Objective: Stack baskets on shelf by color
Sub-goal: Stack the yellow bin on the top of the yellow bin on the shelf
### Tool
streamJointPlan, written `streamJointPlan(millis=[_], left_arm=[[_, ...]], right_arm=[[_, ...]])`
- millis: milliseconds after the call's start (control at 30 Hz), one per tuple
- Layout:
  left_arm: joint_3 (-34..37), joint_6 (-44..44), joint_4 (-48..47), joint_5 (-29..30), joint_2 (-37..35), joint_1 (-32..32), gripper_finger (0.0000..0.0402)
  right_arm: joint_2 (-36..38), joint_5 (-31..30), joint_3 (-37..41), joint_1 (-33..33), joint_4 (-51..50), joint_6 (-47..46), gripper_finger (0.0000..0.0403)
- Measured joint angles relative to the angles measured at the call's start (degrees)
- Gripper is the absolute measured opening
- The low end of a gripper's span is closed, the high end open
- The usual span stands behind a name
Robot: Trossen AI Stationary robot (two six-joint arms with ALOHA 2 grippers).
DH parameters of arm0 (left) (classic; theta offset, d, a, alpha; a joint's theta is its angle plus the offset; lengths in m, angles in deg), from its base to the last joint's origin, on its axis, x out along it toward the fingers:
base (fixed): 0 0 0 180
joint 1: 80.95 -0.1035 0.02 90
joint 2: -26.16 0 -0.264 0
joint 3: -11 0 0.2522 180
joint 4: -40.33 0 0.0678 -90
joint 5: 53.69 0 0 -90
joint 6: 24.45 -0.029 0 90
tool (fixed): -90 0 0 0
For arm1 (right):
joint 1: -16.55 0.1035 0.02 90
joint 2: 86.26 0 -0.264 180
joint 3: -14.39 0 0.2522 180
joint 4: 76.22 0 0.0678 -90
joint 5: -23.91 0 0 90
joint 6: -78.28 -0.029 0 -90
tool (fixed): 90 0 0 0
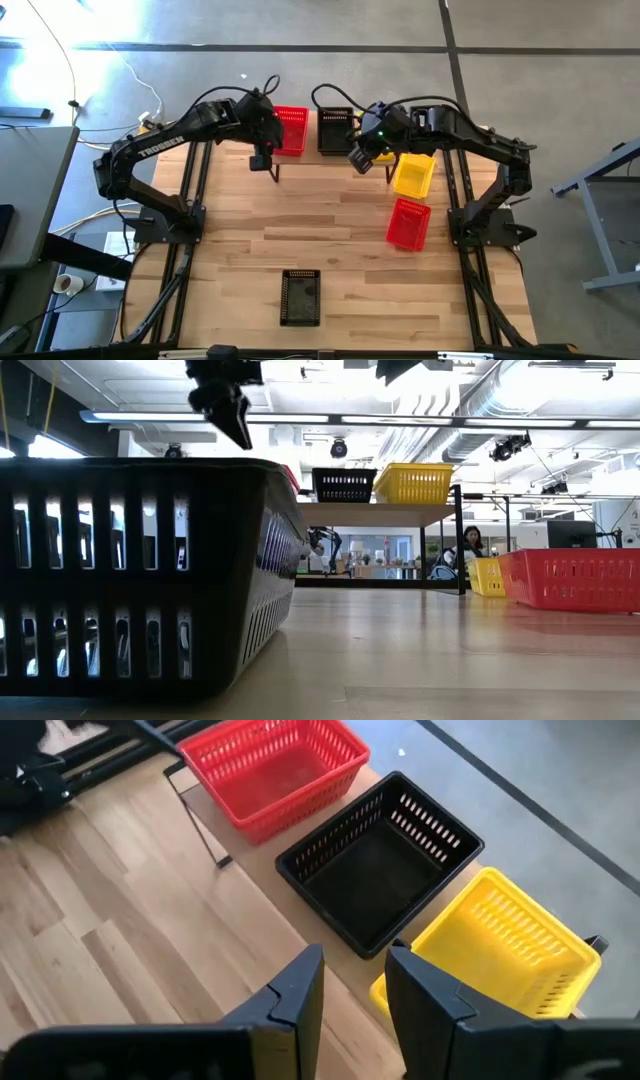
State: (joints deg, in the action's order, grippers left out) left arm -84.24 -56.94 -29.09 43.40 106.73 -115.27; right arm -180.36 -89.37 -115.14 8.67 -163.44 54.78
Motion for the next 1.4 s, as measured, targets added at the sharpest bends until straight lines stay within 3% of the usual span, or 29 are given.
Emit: streamJointPlan(millis=[367,667,933,1400], left_arm=[[-9.06,8.33,-2.60,-0.68,-0.02,0.63,0.0175],[-10.11,9.82,-3.01,-1.04,-0.02,0.74,0.0173],[-10.11,9.40,-2.90,-0.41,-0.02,0.60,0.0172],[-10.11,10.49,-2.67,-0.21,-0.02,0.56,0.0172]], right_arm=[[3.73,-0.89,0.00,0.03,-7.35,-3.43,0.0096],[4.88,-2.74,1.45,0.35,-16.22,-6.20,0.0096],[10.56,1.48,16.08,0.55,-15.02,-7.57,0.0096],[26.02,15.46,43.48,-1.59,2.86,-9.25,0.0096]])
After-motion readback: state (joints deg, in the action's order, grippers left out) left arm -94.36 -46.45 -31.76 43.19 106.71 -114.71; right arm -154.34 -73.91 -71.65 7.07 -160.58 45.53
